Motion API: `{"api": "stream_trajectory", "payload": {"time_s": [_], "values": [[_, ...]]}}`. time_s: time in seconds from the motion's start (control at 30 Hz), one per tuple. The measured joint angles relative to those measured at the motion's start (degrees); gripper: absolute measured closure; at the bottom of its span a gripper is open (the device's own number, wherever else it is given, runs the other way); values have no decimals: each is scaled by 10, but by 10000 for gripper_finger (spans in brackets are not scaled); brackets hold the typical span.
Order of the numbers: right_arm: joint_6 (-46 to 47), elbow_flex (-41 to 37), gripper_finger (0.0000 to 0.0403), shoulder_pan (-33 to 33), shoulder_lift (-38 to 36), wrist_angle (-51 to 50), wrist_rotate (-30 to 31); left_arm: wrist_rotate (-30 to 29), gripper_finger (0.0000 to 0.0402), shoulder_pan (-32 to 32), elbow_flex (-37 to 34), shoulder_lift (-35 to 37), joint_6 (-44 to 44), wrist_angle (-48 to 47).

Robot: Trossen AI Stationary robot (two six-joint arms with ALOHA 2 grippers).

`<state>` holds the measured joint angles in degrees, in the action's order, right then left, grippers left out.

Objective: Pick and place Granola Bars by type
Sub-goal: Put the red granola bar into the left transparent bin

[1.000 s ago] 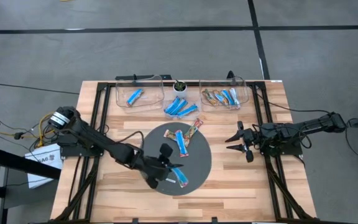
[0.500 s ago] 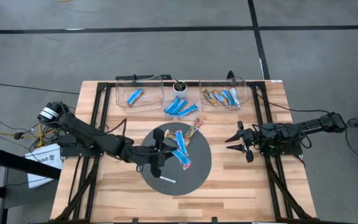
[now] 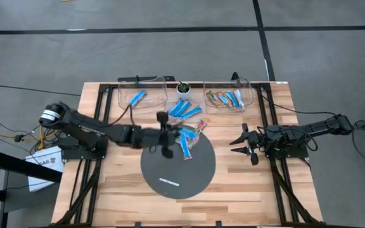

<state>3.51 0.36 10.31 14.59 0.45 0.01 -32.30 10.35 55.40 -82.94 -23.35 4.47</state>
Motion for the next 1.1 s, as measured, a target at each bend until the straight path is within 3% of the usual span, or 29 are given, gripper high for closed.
{"api": "stream_trajectory", "payload": {"time_s": [0.63, 1.1], "values": [[0, 0, 278, 0, 0, 0, 0, -40, 332, -271, -1, 21, 48, -30], [0, 0, 278, 0, 0, 0, 0, -41, 332, -379, -1, 103, 219, -205]]}}
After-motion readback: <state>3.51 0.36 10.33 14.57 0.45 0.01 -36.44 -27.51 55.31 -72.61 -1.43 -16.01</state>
